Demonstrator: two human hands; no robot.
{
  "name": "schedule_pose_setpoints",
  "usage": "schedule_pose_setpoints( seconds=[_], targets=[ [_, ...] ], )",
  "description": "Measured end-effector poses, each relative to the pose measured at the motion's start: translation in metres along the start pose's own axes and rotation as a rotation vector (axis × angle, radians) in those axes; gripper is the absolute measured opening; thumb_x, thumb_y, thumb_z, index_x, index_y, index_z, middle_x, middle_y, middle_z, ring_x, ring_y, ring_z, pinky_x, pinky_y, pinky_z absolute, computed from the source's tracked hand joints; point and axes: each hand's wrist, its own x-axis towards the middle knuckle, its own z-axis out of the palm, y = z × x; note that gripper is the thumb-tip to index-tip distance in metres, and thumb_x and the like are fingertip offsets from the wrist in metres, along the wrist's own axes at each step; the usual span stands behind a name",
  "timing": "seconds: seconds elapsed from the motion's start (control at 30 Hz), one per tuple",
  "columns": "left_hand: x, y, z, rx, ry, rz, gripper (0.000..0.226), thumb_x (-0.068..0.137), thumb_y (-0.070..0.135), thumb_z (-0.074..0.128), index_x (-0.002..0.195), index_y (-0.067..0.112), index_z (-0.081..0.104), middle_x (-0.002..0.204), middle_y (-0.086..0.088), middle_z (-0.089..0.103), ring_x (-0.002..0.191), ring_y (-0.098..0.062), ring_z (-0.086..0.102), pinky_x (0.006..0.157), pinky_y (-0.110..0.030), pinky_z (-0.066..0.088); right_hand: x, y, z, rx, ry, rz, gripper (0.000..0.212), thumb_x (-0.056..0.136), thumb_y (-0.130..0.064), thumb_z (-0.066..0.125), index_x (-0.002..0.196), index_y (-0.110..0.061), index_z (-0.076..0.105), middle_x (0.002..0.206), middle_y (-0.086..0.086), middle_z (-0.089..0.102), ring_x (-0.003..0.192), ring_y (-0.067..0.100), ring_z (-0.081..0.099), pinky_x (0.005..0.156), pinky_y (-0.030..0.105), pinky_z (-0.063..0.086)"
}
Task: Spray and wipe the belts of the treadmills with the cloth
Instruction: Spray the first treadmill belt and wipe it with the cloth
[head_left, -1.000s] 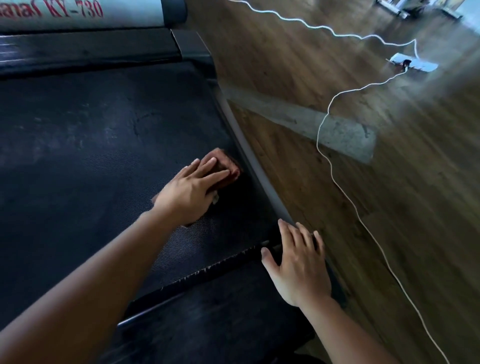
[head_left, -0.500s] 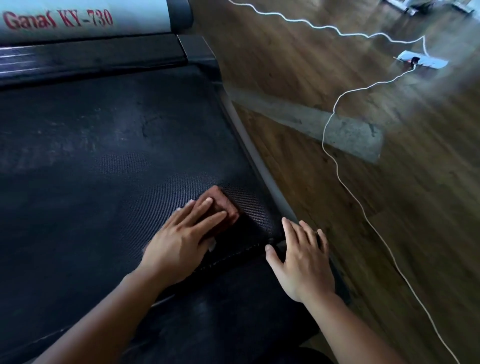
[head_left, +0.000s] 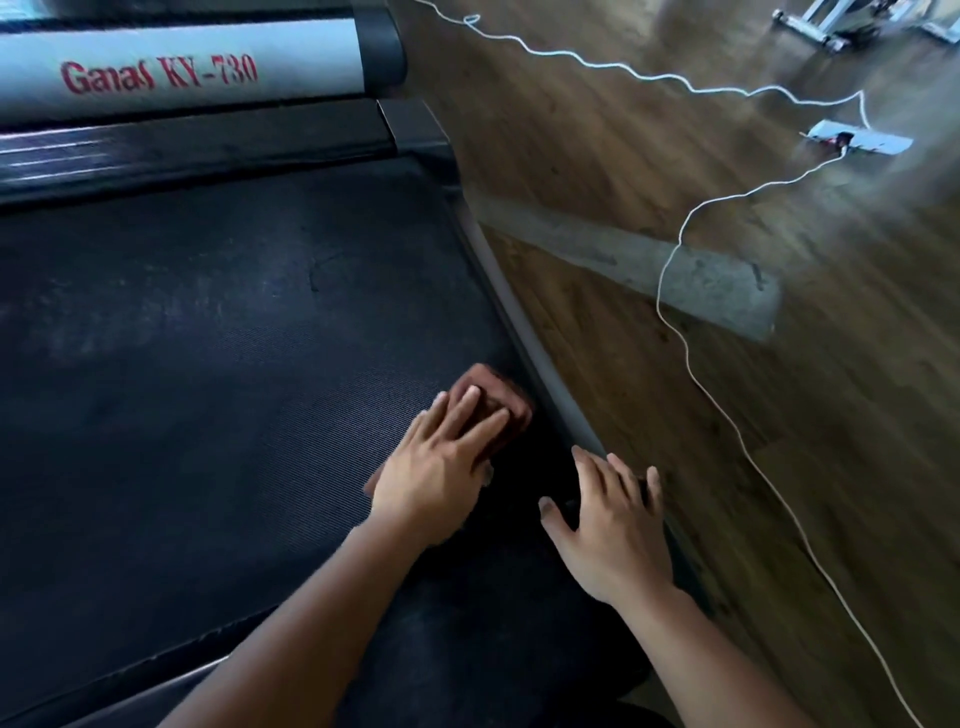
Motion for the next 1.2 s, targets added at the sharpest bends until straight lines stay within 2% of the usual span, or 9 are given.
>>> schedule_pose_setpoints(
  seconds=[0.1, 0.2, 0.3, 0.4, 0.5, 0.73, 0.93, 1.07, 1.2],
  targets=[
    [-0.042, -0.018, -0.005, 0.011, 0.001, -0.001, 0.061, 0.096, 0.046, 0.045, 0.153, 0.050, 0.022, 0.165, 0.013, 0.000, 0.154, -0.017, -0.004, 0.125, -0.037, 0.005, 0.013, -0.010, 0.001, 0.016, 0.013, 0.008, 0.086, 0.084, -0.069, 0.015, 0.152, -0.019, 0.033, 0.154, 0.000, 0.042, 0.148, 0.022, 0.025, 0.120, 0.056, 0.003],
    [-0.073, -0.050, -0.018, 0.015, 0.064, -0.158, 0.064, 0.089, 0.047, 0.046, 0.152, 0.046, 0.033, 0.166, 0.006, 0.017, 0.154, -0.026, 0.014, 0.124, -0.043, 0.018, 0.033, -0.026, 0.003, 0.031, 0.057, -0.010, 0.085, 0.086, -0.066, 0.015, 0.150, -0.014, 0.036, 0.153, 0.007, 0.043, 0.147, 0.028, 0.029, 0.121, 0.054, 0.010],
    [-0.089, -0.087, -0.032, 0.003, 0.162, -0.355, 0.057, 0.094, 0.034, 0.056, 0.149, 0.039, 0.043, 0.163, -0.003, 0.030, 0.148, -0.038, 0.028, 0.118, -0.052, 0.029, 0.052, -0.042, 0.002, 0.042, 0.060, -0.052, 0.083, 0.088, -0.064, 0.017, 0.152, -0.014, 0.032, 0.158, 0.009, 0.034, 0.149, 0.030, 0.023, 0.122, 0.048, 0.011],
    [-0.085, -0.122, -0.048, 0.008, 0.225, -0.490, 0.061, 0.095, 0.023, 0.063, 0.151, 0.034, 0.041, 0.164, -0.007, 0.027, 0.150, -0.039, 0.022, 0.122, -0.049, 0.023, 0.071, -0.057, 0.001, 0.054, 0.055, -0.100, 0.083, 0.087, -0.064, 0.013, 0.154, -0.017, 0.027, 0.163, 0.007, 0.023, 0.151, 0.028, 0.016, 0.123, 0.045, 0.009],
    [-0.065, -0.147, -0.063, 0.016, 0.265, -0.576, 0.059, 0.098, 0.025, 0.057, 0.154, 0.031, 0.037, 0.165, -0.011, 0.022, 0.152, -0.037, 0.016, 0.125, -0.044, 0.014, 0.089, -0.070, 0.006, 0.041, 0.020, -0.138, 0.071, 0.096, -0.059, 0.026, 0.156, -0.022, 0.022, 0.166, 0.006, 0.011, 0.152, 0.026, 0.007, 0.124, 0.044, 0.008],
    [0.016, -0.182, -0.087, -0.009, 0.290, -0.703, 0.058, 0.103, 0.036, 0.041, 0.158, 0.033, 0.023, 0.168, -0.008, 0.010, 0.154, -0.035, 0.006, 0.125, -0.039, 0.005, 0.101, -0.080, 0.017, 0.040, 0.095, -0.127, 0.072, 0.092, -0.061, 0.020, 0.153, -0.023, 0.029, 0.165, 0.006, 0.016, 0.152, 0.028, 0.012, 0.120, 0.051, 0.022],
    [0.093, -0.153, -0.083, 0.053, 0.212, -0.585, 0.061, 0.101, 0.039, 0.039, 0.158, 0.032, 0.020, 0.168, -0.012, 0.008, 0.153, -0.038, 0.008, 0.125, -0.042, 0.008, 0.101, -0.081, 0.019, 0.006, 0.100, -0.110, 0.070, 0.093, -0.061, 0.020, 0.153, -0.025, 0.024, 0.165, 0.003, 0.012, 0.153, 0.024, 0.008, 0.121, 0.048, 0.020],
    [0.121, -0.104, -0.063, 0.040, 0.138, -0.331, 0.061, 0.100, 0.039, 0.042, 0.157, 0.036, 0.021, 0.168, -0.008, 0.008, 0.154, -0.036, 0.006, 0.125, -0.044, 0.010, 0.101, -0.080, 0.019, 0.010, 0.128, -0.118, 0.068, 0.093, -0.059, 0.027, 0.150, -0.024, 0.031, 0.164, 0.004, 0.019, 0.152, 0.026, 0.015, 0.119, 0.049, 0.025],
    [0.110, -0.069, -0.046, 0.013, 0.044, -0.058, 0.060, 0.100, 0.040, 0.045, 0.155, 0.045, 0.022, 0.169, 0.003, 0.007, 0.155, -0.027, 0.003, 0.126, -0.040, 0.008, 0.102, -0.080, 0.019, 0.028, 0.136, -0.109, 0.064, 0.092, -0.055, 0.030, 0.149, -0.026, 0.032, 0.164, 0.002, 0.020, 0.151, 0.024, 0.017, 0.119, 0.047, 0.025]
  ],
)
